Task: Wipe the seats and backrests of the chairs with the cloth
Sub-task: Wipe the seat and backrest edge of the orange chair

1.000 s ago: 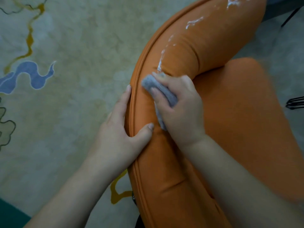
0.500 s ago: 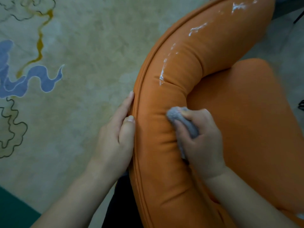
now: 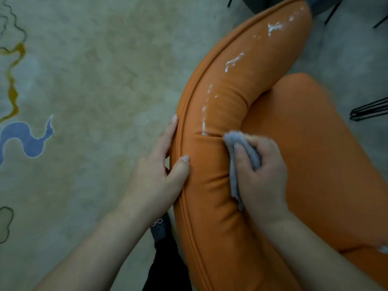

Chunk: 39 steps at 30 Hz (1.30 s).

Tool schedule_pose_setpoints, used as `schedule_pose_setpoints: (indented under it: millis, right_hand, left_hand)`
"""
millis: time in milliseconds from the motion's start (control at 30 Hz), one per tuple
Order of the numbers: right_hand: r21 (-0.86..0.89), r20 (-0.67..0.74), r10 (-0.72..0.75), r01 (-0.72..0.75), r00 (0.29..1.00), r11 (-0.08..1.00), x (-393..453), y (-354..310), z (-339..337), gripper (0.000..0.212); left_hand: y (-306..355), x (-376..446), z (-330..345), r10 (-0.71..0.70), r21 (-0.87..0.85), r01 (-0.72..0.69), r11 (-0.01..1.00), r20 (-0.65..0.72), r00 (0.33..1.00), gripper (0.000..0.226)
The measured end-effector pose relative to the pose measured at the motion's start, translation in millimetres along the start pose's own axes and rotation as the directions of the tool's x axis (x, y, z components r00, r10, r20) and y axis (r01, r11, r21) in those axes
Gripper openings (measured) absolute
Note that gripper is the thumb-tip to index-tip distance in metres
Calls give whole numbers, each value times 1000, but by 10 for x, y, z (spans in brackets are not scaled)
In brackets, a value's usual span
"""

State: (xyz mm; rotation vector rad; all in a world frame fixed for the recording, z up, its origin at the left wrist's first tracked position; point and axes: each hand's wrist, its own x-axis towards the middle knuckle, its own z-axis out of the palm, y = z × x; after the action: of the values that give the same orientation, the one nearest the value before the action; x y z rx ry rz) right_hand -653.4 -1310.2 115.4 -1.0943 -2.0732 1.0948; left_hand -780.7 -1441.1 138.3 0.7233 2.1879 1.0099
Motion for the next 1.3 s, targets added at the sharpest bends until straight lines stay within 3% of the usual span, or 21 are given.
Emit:
schedule_pose_setpoints:
  millis: [67, 133, 200, 333, 400, 500, 600, 733, 800, 867, 933, 1167, 1233, 1300]
  right_hand:
    - [10, -47, -104, 105, 993, 994, 268, -246, 223, 14]
    - [-48, 29, -145, 147, 989, 988, 432, -369, 374, 19]
    - [-91, 55, -63, 68, 996, 993, 416, -274, 342, 15]
    - [-34, -91, 163, -166, 982, 986, 161, -85, 100, 8]
    - [23, -128, 79, -77, 989, 997, 173, -203, 165, 14]
    - [-25, 56, -146, 147, 988, 989, 198, -384, 338, 27]
    - [-48, 115, -119, 125, 986, 991, 129, -268, 247, 24]
    - [-81, -12, 58, -58, 998, 995, 142, -78, -8, 29]
    - [-60, -1, -1, 1, 1000, 998, 197, -177, 60, 29]
    - [-62, 122, -127, 136, 984, 989, 188, -307, 184, 24]
    - [-68, 181, -157, 172, 971, 983, 176, -333, 193, 21]
    - [-223, 111, -231, 250, 967, 942, 279, -180, -33, 21]
    - [-198, 46, -250, 254, 967, 947, 289, -197, 3, 24]
    - [-141, 72, -267, 275, 961, 951, 258, -225, 52, 22]
  left_hand:
    - [-35, 100, -59, 16, -5, -16, 1000, 12, 1000, 70]
    - [-53, 191, -110, 22, -14, -22, 1000, 36, 999, 73]
    - [-58, 269, -155, 27, -7, -26, 1000, 80, 996, 75]
    - [-121, 350, -187, 60, 27, -65, 998, 165, 985, 74]
    - [-162, 370, -172, 101, 20, -106, 994, 175, 979, 74]
    - [-183, 382, -179, 141, 15, -145, 989, 166, 976, 76]
    - [-170, 380, -220, 109, 16, -114, 993, 188, 976, 81]
    - [-137, 356, -201, 82, 32, -90, 995, 193, 978, 79]
    - [-147, 371, -180, 95, 36, -102, 994, 172, 981, 78]
    - [-149, 379, -182, 96, 36, -103, 994, 151, 984, 79]
    - [-140, 374, -186, 95, 27, -100, 995, 155, 983, 76]
    - [-115, 347, -152, 88, 33, -93, 995, 140, 986, 74]
    - [-119, 338, -153, 79, 38, -85, 996, 144, 986, 74]
    - [-139, 336, -144, 92, 45, -99, 994, 136, 986, 75]
